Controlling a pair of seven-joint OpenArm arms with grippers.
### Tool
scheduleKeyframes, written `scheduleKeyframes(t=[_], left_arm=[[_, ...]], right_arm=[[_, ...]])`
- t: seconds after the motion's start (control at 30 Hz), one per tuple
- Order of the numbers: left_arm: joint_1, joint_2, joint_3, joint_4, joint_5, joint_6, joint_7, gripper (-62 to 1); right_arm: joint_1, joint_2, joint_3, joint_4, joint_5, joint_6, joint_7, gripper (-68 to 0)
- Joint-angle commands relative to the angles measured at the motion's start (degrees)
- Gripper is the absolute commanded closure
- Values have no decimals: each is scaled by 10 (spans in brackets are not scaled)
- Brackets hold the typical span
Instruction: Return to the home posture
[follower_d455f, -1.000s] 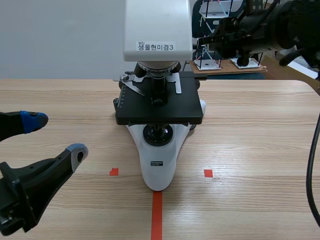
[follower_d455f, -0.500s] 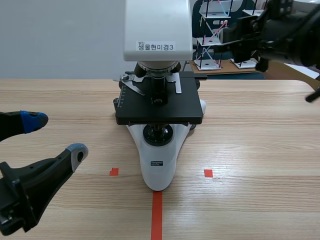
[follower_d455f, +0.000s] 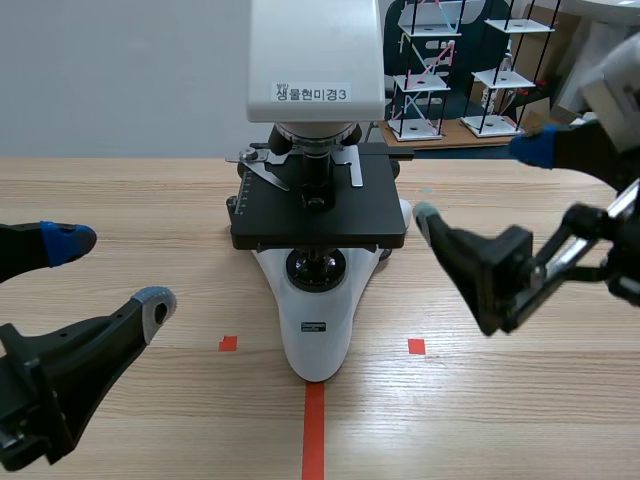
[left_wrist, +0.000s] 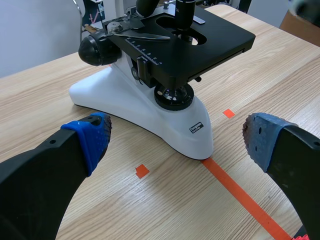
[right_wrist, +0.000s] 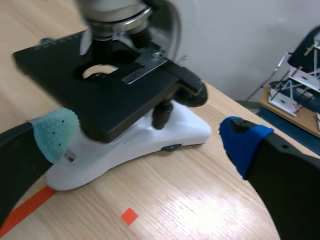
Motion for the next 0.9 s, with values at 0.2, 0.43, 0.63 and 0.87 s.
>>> scheduleKeyframes(t=[0.2,0.43,0.63,0.87], left_arm=[[4,2,-5,3,-3,-1,-6,-553],[4,2,-5,3,-3,-1,-6,-553],[4,2,-5,3,-3,-1,-6,-553],[4,2,-5,3,-3,-1,-6,-553]], right_arm=[[-112,0,18,-3,-98,19,193,-679],[-134,0,18,-3,-114,18,211,-679],[-133,0,18,-3,-114,16,210,-679],[-133,0,18,-3,-114,16,207,-679]])
